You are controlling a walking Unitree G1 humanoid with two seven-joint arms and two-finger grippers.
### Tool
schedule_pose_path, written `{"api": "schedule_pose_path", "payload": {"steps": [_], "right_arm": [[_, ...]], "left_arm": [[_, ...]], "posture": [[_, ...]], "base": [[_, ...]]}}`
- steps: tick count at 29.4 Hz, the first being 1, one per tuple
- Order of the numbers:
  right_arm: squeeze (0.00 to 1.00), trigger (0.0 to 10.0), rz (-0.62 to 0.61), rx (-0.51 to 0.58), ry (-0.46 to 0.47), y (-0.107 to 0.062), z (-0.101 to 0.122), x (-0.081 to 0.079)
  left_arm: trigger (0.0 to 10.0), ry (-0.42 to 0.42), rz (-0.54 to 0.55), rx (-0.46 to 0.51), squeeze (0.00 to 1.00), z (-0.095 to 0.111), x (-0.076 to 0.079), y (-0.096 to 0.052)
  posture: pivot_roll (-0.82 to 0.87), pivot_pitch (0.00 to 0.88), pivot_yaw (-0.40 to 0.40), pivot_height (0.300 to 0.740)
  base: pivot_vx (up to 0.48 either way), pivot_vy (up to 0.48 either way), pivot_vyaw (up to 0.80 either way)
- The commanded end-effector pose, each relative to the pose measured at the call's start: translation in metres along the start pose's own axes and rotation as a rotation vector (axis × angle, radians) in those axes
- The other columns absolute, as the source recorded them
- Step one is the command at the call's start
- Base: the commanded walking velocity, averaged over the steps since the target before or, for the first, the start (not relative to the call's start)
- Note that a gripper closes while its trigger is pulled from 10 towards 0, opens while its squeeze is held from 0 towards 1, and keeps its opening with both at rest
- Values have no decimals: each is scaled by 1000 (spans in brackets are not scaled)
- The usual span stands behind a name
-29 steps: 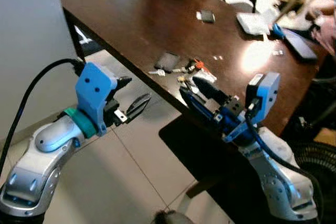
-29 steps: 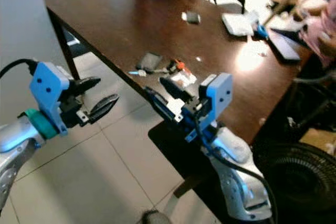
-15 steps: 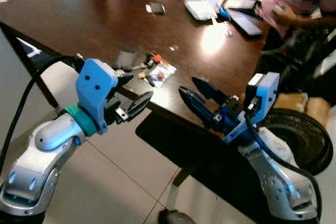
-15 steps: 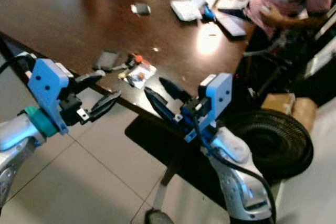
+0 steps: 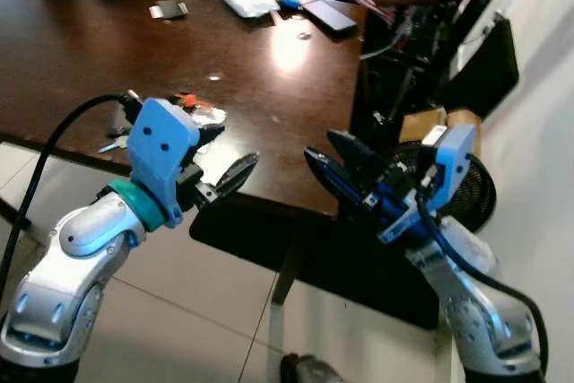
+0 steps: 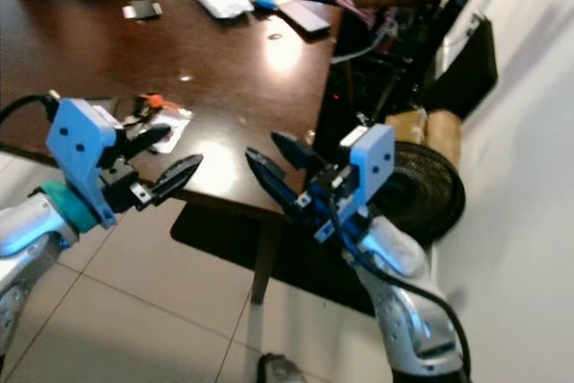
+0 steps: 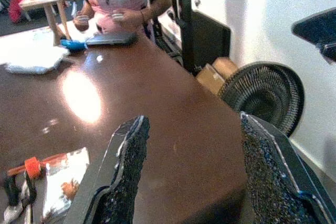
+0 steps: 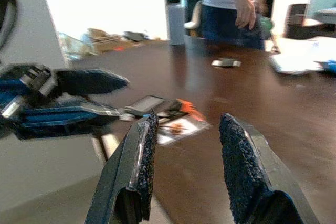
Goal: Hang keys on a hook
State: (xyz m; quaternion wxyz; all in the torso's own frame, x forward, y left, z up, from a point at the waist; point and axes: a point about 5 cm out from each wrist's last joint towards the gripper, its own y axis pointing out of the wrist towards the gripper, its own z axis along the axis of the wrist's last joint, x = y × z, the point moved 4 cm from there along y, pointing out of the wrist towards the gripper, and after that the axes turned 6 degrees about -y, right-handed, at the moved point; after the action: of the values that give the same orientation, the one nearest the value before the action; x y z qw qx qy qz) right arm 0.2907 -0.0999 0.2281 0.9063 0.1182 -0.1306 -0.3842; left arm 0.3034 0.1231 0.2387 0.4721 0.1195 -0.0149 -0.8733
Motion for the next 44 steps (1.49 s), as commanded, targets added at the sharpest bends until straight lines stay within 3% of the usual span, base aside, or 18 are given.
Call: {"api": "schedule_pose_path", "payload": {"steps": [1,34,44], "right_arm": [[0,10000,1,1,-7,0,-1,-1],[0,10000,7,-12,-31,3,-5,-6],[0,10000,14,-12,-36,3,-5,-7]], "left_arm": [[10000,14,19,-10,0,-4,-2,-1],[10000,-2,10,-6,0,-4,-1,0],[10000,-15,-34,-7,0,-4,7,-3]], "posture": [[2,77,40,740],[5,72,41,740],[2,65,39,740]], "base": [[480,0,0],[471,0,80],[28,0,0]]}}
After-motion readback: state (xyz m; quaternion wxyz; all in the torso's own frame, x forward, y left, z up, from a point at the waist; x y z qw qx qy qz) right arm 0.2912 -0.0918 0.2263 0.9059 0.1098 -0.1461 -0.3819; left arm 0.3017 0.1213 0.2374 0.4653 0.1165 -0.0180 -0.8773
